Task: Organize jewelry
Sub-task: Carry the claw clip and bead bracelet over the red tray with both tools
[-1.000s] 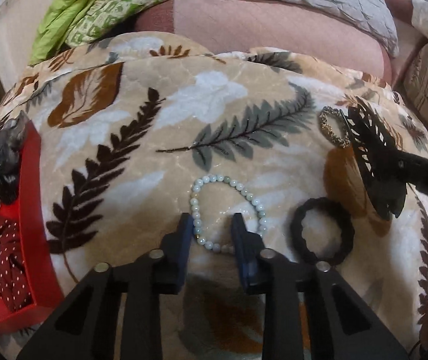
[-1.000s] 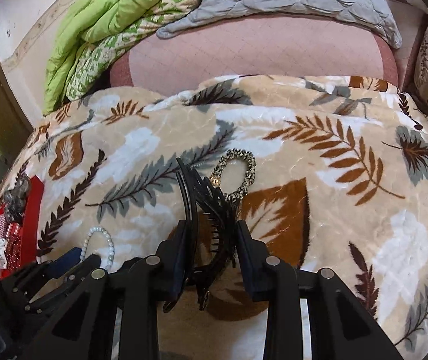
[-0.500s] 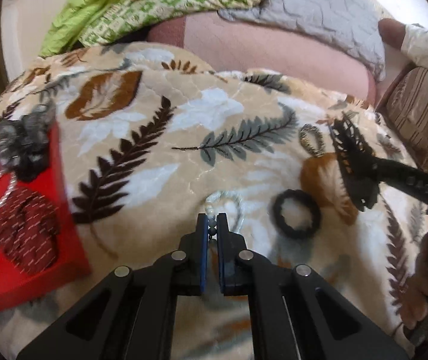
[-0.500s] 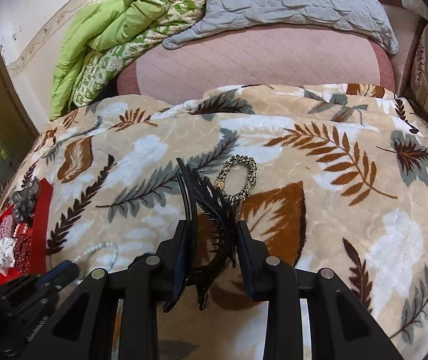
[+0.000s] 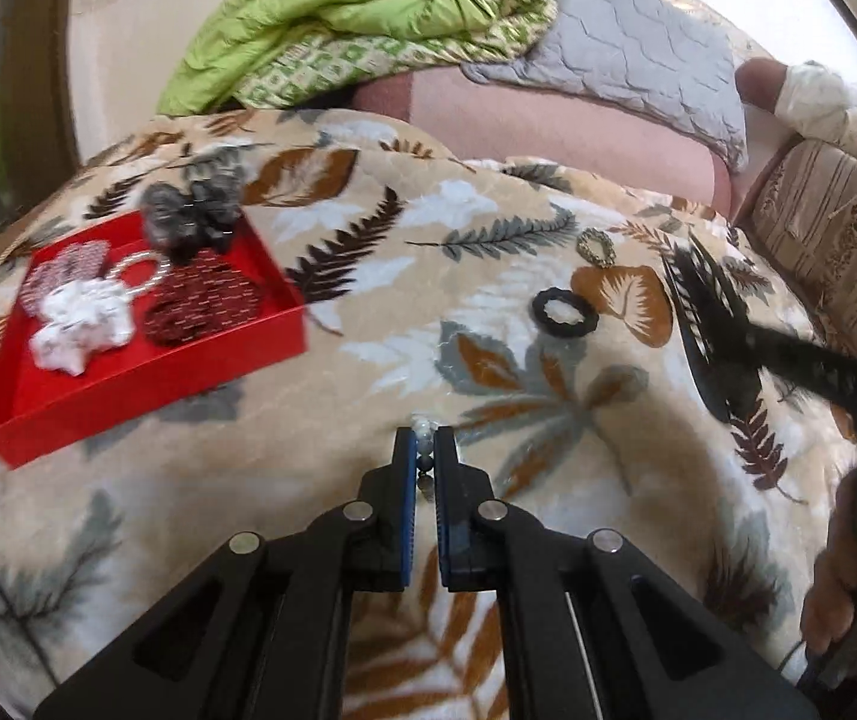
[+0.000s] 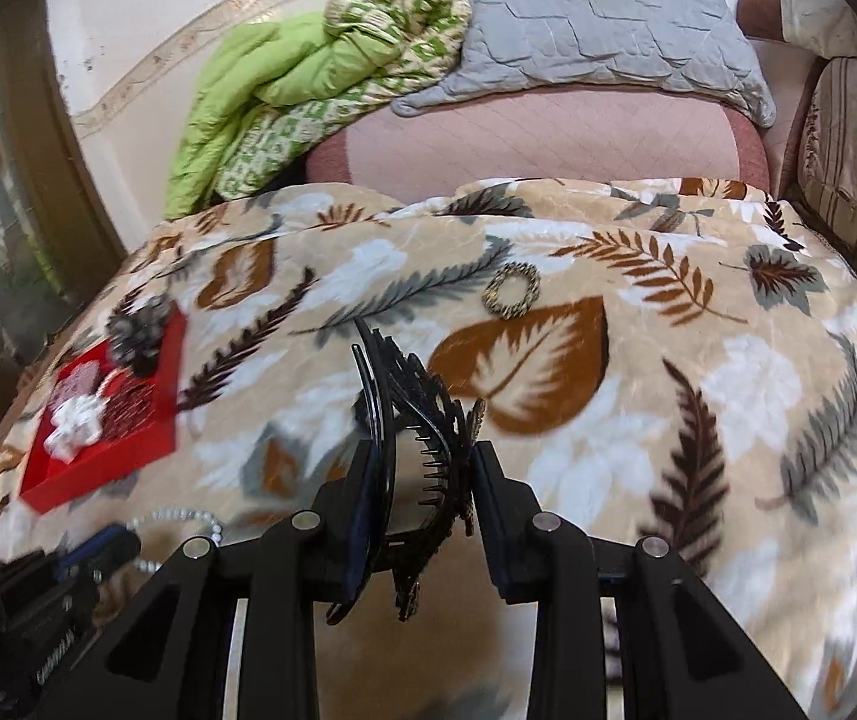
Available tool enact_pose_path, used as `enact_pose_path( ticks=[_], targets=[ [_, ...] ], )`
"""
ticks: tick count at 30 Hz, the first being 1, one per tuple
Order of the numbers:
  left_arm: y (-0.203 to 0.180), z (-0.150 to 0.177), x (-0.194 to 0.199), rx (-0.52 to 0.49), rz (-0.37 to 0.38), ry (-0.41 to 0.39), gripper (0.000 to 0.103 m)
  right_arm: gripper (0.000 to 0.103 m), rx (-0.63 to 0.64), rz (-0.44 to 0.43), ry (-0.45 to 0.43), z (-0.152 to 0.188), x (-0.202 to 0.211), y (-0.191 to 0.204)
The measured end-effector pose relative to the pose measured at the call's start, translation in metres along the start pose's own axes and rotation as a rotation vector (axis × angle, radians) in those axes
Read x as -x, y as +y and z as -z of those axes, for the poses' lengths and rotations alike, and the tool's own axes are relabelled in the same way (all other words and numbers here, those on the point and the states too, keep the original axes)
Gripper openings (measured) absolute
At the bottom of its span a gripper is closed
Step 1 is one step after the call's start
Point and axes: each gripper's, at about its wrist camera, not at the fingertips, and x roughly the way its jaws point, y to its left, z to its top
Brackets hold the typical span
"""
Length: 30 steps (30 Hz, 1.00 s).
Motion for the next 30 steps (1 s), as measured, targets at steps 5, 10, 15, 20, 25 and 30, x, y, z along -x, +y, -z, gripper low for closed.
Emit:
enact_pose_path(
  ticks=[5,10,15,20,25,30],
  targets=[
    [0.012,0.008,0.041,0.033,-0.017,-0.071,0.005,0.033,0.049,-0.024,0.006,0.022,0.027,0.025],
    [0.023,0.0,0.071,0.053,-0.004,-0.11,0.005,0.033,0.072,-0.049,0.007,0.029,0.042,0.044],
    [0.04,-0.015,0.092,0.084,0.015,-0.133,0.005,0.033,0.068,-0.099,-0.011,0.019,0.051,0.067],
    [0.064,-0.032,0.095,0.104,0.026,-0.119,0.005,0.033,0.096,-0.157,-0.015,0.006,0.042,0.102],
    [0.087,-0.047,0.084,0.102,-0.006,-0.107,0.005,0.033,0.126,-0.191,-0.009,-0.006,0.027,0.133],
    [0.102,-0.06,0.069,0.122,-0.025,-0.112,0.005,0.033,0.13,-0.21,0.026,-0.018,0.011,0.154]
  ],
)
